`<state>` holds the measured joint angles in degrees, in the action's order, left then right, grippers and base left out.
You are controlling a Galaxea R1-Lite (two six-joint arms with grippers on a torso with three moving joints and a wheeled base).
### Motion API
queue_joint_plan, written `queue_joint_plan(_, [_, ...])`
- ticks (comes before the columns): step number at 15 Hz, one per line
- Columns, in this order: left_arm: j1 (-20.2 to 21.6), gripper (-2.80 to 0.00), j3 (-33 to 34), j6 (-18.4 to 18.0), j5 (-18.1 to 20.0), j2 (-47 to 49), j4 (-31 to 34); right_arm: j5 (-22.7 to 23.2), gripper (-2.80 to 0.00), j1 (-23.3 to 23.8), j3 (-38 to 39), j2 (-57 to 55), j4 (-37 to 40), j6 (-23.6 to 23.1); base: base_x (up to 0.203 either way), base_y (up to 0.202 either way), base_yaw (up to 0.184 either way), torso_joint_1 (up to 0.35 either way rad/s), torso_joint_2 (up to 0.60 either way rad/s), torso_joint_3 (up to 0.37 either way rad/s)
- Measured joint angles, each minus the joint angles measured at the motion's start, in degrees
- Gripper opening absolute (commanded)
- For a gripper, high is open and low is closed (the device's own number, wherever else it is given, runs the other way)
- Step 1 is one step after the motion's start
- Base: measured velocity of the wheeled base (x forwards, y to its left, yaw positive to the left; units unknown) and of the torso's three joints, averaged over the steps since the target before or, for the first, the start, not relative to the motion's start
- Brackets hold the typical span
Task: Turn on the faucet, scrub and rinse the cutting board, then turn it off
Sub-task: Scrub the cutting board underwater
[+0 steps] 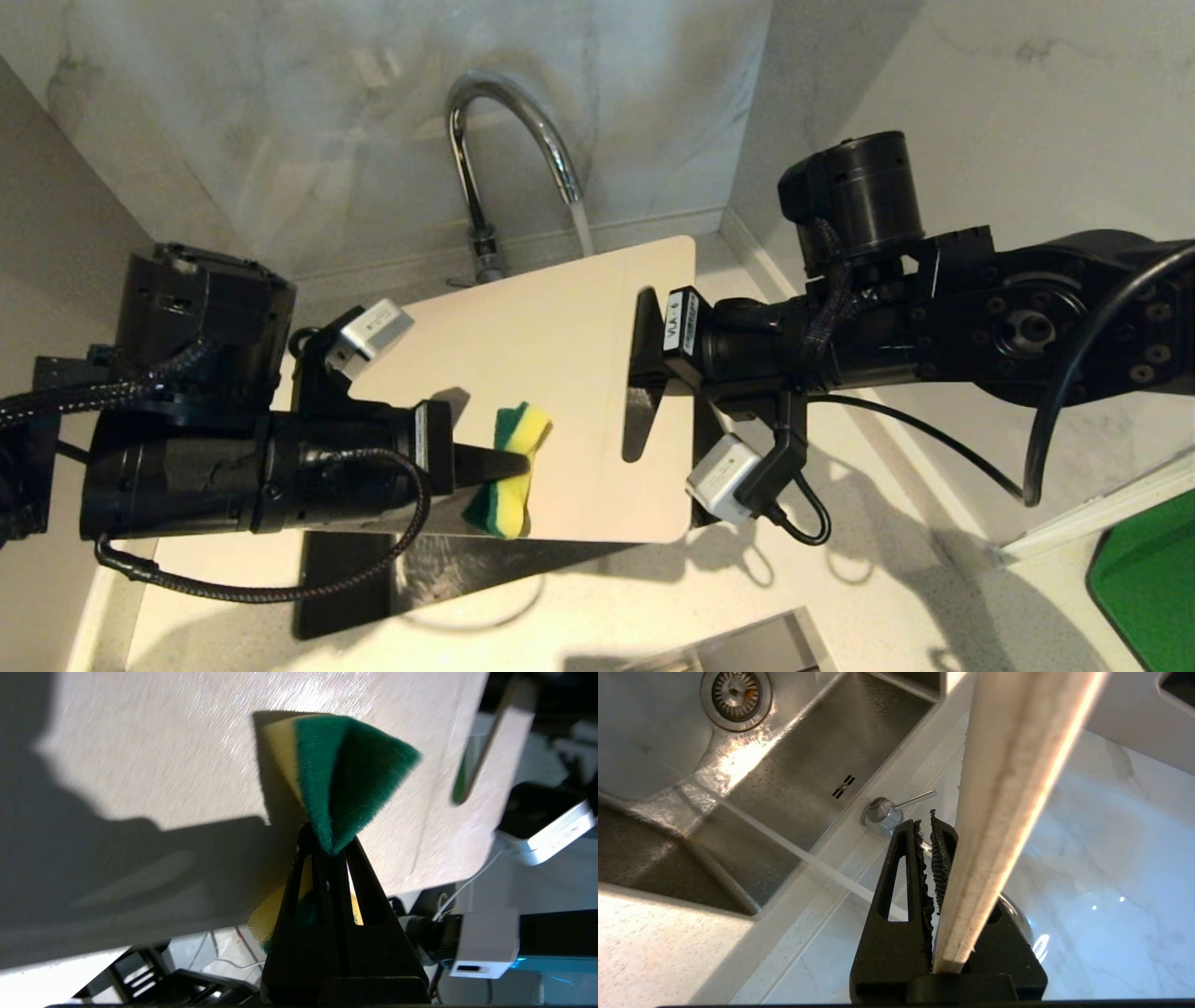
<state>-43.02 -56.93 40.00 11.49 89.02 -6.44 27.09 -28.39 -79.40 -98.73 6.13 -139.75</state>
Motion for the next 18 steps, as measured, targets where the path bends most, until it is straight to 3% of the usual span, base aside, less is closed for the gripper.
queue_joint_plan(4, [2.9,-2.8,4.3,-0.5,0.1,0.5,-3.4,-0.1,-2.8,0.4,0.0,0.3,0.0,0.1,0.0,0.0,0.0,0.0,0.0,0.0])
queue_joint_plan(7, [7.6,-2.8,8.9,-3.9,0.3,0.6,-5.9,-0.1,-2.8,0.8,-0.1,0.3,0.0,0.7,0.0,0.0,0.0,0.0,0.0,0.0])
queue_joint_plan(11, [16.1,-2.8,16.2,-7.4,3.1,1.8,-13.8,0.0,-2.8,0.9,-0.3,0.3,-3.7,3.0,0.0,0.0,0.0,0.0,0.0,0.0])
queue_joint_plan(18, [33.0,-2.8,23.7,-14.2,11.3,5.8,-20.4,0.1,-2.8,0.9,-0.1,0.6,-4.0,4.2,0.0,0.0,0.0,0.0,0.0,0.0])
